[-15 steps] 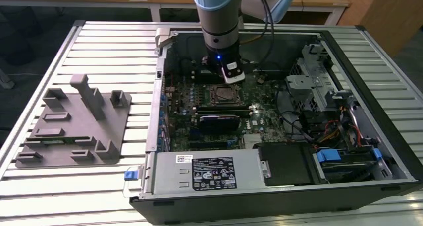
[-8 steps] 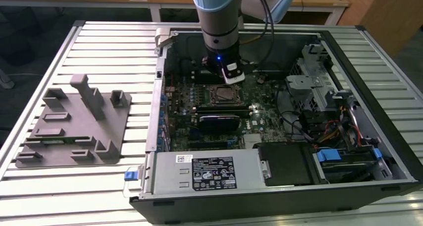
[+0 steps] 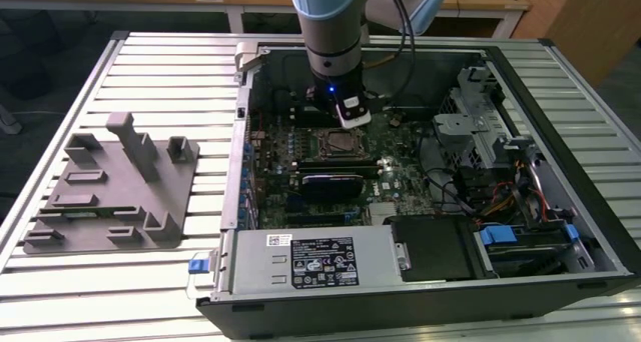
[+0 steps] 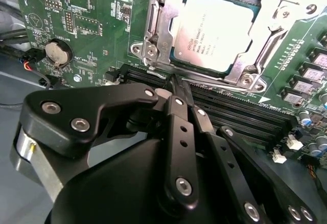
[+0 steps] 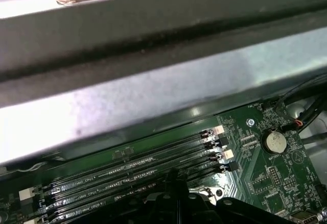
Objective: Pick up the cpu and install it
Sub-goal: 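Install the first cpu locking lever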
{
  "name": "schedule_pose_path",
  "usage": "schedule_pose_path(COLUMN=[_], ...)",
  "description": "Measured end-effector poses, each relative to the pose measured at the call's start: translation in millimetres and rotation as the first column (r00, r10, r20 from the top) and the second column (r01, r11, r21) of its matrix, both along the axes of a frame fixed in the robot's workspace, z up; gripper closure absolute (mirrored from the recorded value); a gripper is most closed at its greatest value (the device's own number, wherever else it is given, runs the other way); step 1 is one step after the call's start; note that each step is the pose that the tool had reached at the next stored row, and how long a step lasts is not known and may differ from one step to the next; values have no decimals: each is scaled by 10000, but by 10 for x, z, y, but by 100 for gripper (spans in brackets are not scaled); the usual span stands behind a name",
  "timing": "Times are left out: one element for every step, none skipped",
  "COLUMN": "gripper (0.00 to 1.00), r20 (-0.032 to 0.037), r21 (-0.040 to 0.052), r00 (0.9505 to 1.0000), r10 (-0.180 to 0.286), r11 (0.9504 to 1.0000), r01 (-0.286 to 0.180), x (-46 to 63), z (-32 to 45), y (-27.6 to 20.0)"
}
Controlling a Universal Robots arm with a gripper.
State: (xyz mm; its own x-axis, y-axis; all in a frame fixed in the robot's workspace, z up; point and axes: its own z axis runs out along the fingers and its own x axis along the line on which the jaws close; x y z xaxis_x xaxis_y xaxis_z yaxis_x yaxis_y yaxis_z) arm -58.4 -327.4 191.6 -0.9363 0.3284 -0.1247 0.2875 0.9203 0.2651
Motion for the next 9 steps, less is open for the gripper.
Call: schedule_pose_path(gripper=[89,89,89,89,89,89,89,89,89], r20=[1,2,1,1,1,1,1,2,2], r21=[-1,-5,-8,-10,-10,-11,-11,-11,-10], r00=[10000,10000,10000,10000,10000,10000,10000,10000,10000], r10=[0,0,0,0,0,0,0,0,0], r11=[10000,10000,10000,10000,10000,10000,10000,10000,10000], r01=[0,0,0,0,0,0,0,0,0], x=[0,0,0,0,0,0,0,0,0], z=[-1,-2,-2,-2,-2,-2,-2,-2,-1], y=[-2,-4,-4,-4,-5,-5,-5,-5,-5])
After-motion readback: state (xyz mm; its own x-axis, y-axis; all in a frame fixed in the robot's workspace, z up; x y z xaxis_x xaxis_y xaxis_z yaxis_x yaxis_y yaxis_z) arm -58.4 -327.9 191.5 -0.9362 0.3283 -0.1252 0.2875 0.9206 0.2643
